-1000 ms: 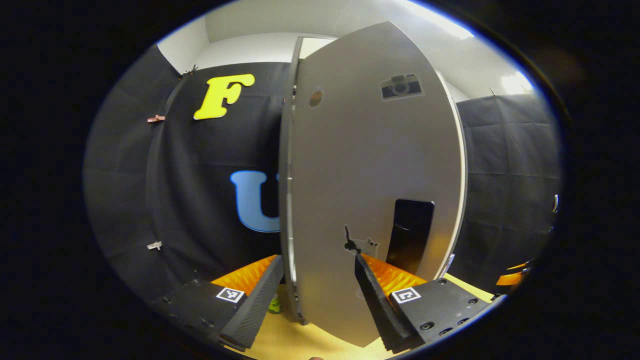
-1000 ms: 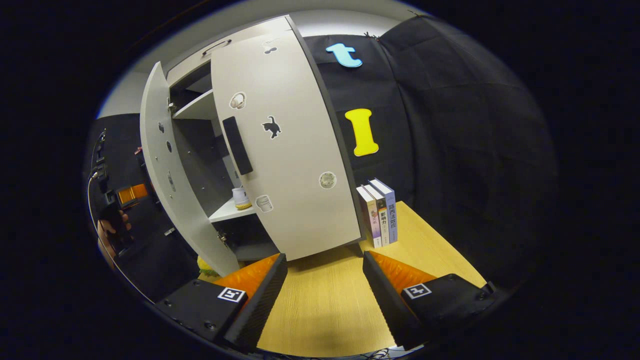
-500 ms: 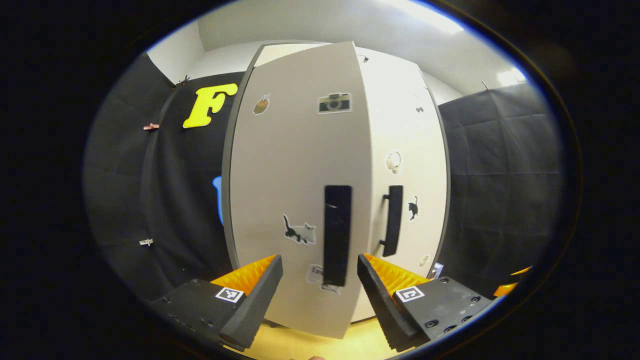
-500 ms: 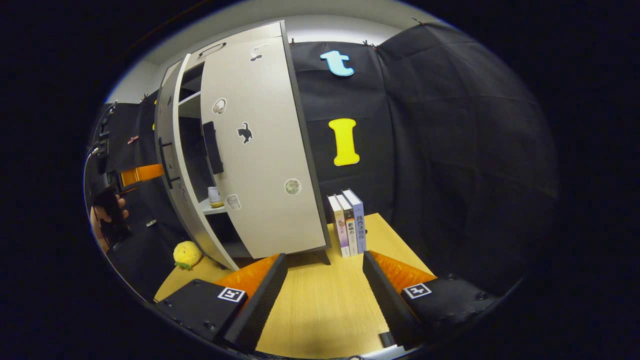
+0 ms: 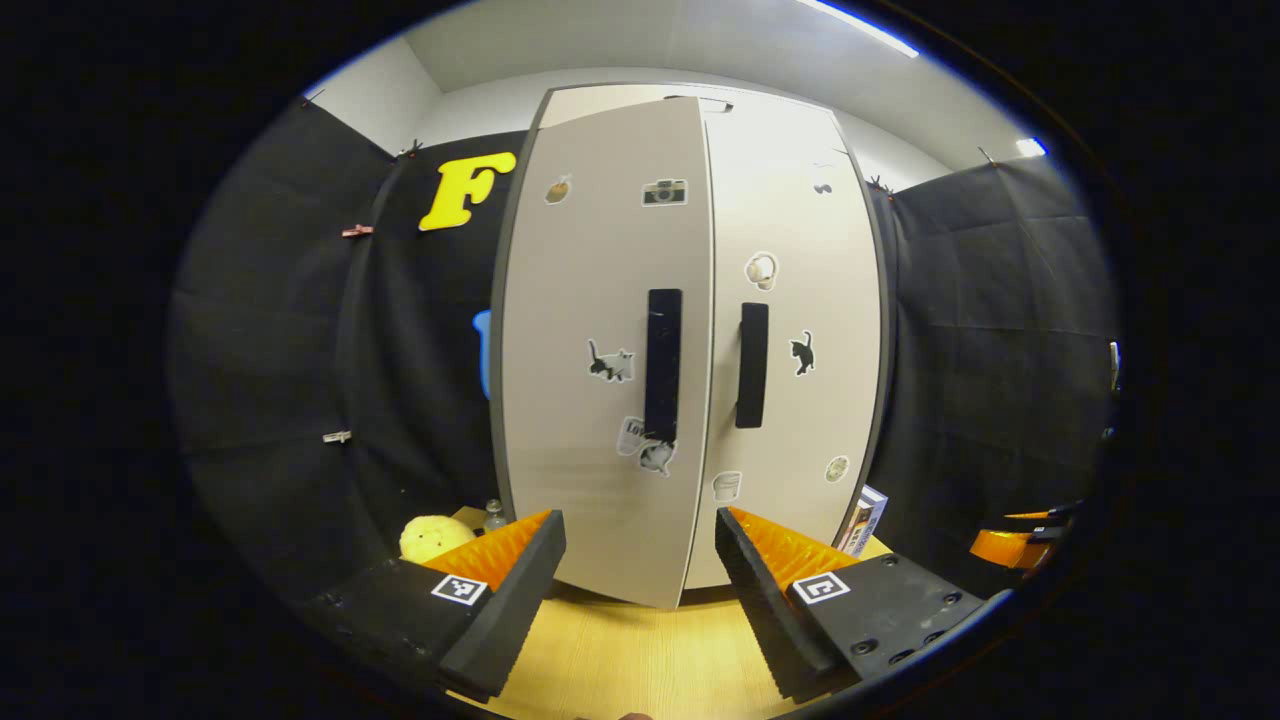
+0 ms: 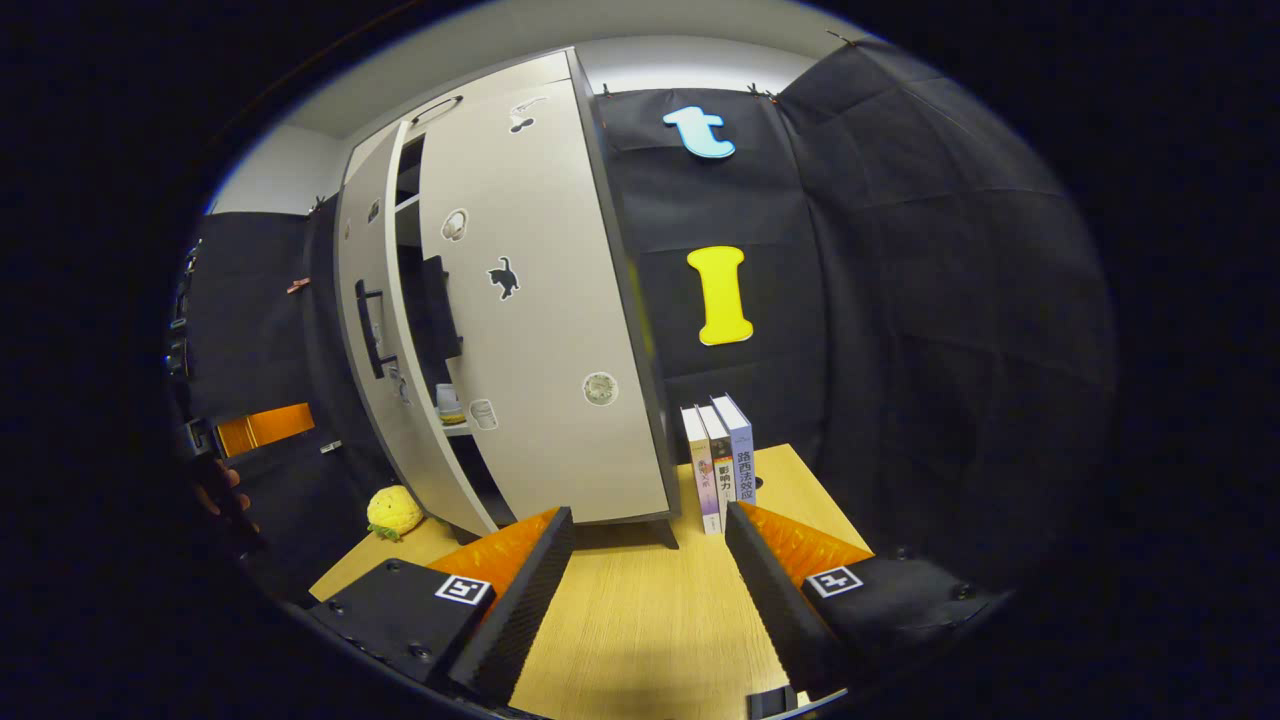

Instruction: Grab one shoe with the right hand and put it into the shoe cabinet, grab the other shoe with the left hand and put it into the shoe cabinet; then close the right door with the right hand and the left door with the left hand.

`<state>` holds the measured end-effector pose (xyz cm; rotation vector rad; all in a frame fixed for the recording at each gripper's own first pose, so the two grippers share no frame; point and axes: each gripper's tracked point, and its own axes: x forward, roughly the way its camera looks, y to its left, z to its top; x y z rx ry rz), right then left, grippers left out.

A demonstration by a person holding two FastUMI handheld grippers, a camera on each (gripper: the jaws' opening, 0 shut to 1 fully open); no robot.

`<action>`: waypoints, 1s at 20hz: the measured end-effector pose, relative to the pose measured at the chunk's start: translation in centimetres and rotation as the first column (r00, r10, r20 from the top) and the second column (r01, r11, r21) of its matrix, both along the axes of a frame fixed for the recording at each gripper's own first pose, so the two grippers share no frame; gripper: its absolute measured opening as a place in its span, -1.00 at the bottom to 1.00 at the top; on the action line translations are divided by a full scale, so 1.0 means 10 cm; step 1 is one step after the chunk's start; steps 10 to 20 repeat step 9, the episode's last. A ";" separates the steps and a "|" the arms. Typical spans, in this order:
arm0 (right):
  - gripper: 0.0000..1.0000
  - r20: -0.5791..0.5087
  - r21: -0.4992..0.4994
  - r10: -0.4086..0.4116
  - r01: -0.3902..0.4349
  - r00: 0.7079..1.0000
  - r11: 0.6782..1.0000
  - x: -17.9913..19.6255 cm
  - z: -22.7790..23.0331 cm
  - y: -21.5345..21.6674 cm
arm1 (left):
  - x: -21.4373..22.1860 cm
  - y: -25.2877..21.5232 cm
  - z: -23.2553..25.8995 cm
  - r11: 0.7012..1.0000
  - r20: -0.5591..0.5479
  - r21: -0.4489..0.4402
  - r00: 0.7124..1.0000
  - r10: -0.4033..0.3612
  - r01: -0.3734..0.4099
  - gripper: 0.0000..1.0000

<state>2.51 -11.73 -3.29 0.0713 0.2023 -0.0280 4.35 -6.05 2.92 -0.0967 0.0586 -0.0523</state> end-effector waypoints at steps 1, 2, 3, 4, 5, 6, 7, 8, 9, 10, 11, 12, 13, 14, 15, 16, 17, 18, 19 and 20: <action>0.97 0.001 -0.012 0.015 -0.015 1.000 1.000 0.04 0.02 0.05 | -0.04 0.07 0.01 1.000 0.001 -0.014 1.000 0.013 -0.013 0.89; 0.97 0.014 -0.015 0.025 -0.025 1.000 1.000 0.06 0.07 0.11 | -0.06 0.13 0.01 0.999 -0.002 -0.023 1.000 0.025 -0.025 0.89; 0.97 0.037 -0.014 0.031 -0.031 0.999 0.999 0.07 0.14 0.17 | -0.08 0.20 0.02 0.999 -0.006 -0.029 0.999 0.037 -0.038 0.89; 0.97 0.059 -0.011 0.031 -0.030 0.998 0.999 0.08 0.20 0.23 | -0.10 0.27 0.03 0.998 -0.008 -0.032 0.999 0.050 -0.050 0.90; 0.97 0.074 -0.005 0.027 -0.027 0.997 1.000 0.08 0.23 0.29 | -0.14 0.32 0.05 0.998 -0.006 -0.036 0.998 0.059 -0.059 0.90; 0.97 0.080 0.007 0.025 -0.025 0.996 1.000 0.09 0.24 0.36 | -0.18 0.36 0.07 0.997 0.001 -0.039 0.998 0.062 -0.062 0.91; 0.97 0.084 0.021 0.025 -0.027 0.996 0.999 0.09 0.25 0.44 | -0.22 0.40 0.09 0.997 0.010 -0.036 0.998 0.065 -0.064 0.90; 0.97 0.083 0.029 0.028 -0.031 0.996 0.999 0.10 0.26 0.52 | -0.25 0.47 0.09 0.998 0.015 -0.025 0.998 0.066 -0.066 0.91; 0.97 0.073 0.028 0.033 -0.035 0.997 0.999 0.10 0.25 0.60 | -0.28 0.52 0.09 0.998 0.018 -0.003 0.998 0.063 -0.063 0.91; 0.97 0.073 0.028 0.033 -0.035 0.997 0.999 0.10 0.25 0.60 | -0.28 0.52 0.09 0.998 0.018 -0.003 0.998 0.063 -0.063 0.91; 0.97 0.073 0.028 0.033 -0.035 0.997 0.999 0.10 0.25 0.60 | -0.28 0.52 0.09 0.998 0.018 -0.003 0.998 0.063 -0.063 0.91; 0.97 0.073 0.028 0.033 -0.035 0.997 0.999 0.10 0.25 0.60 | -0.28 0.52 0.09 0.998 0.018 -0.003 0.998 0.063 -0.063 0.91; 0.97 0.073 0.028 0.033 -0.035 0.997 0.999 0.10 0.25 0.60 | -0.28 0.52 0.09 0.998 0.018 -0.003 0.998 0.063 -0.063 0.91; 0.97 0.073 0.028 0.033 -0.035 0.997 0.999 0.10 0.25 0.60 | -0.28 0.52 0.09 0.998 0.018 -0.003 0.998 0.063 -0.063 0.91; 0.97 0.073 0.028 0.033 -0.035 0.997 0.999 0.10 0.25 0.60 | -0.28 0.52 0.09 0.998 0.018 -0.003 0.998 0.063 -0.063 0.91; 0.97 0.073 0.028 0.033 -0.035 0.997 0.999 0.10 0.25 0.60 | -0.28 0.52 0.09 0.998 0.018 -0.003 0.998 0.063 -0.063 0.91; 0.97 0.073 0.028 0.033 -0.035 0.997 0.999 0.10 0.25 0.60 | -0.28 0.52 0.09 0.998 0.018 -0.003 0.998 0.063 -0.063 0.91; 0.97 0.073 0.028 0.033 -0.035 0.997 0.999 0.10 0.25 0.60 | -0.28 0.52 0.09 0.998 0.018 -0.003 0.998 0.063 -0.063 0.91; 0.97 0.073 0.028 0.033 -0.035 0.997 0.999 0.10 0.25 0.60 | -0.28 0.52 0.09 0.998 0.018 -0.003 0.998 0.063 -0.063 0.91; 0.97 0.073 0.028 0.033 -0.035 0.997 0.999 0.10 0.25 0.60 | -0.28 0.52 0.09 0.998 0.018 -0.003 0.998 0.063 -0.063 0.91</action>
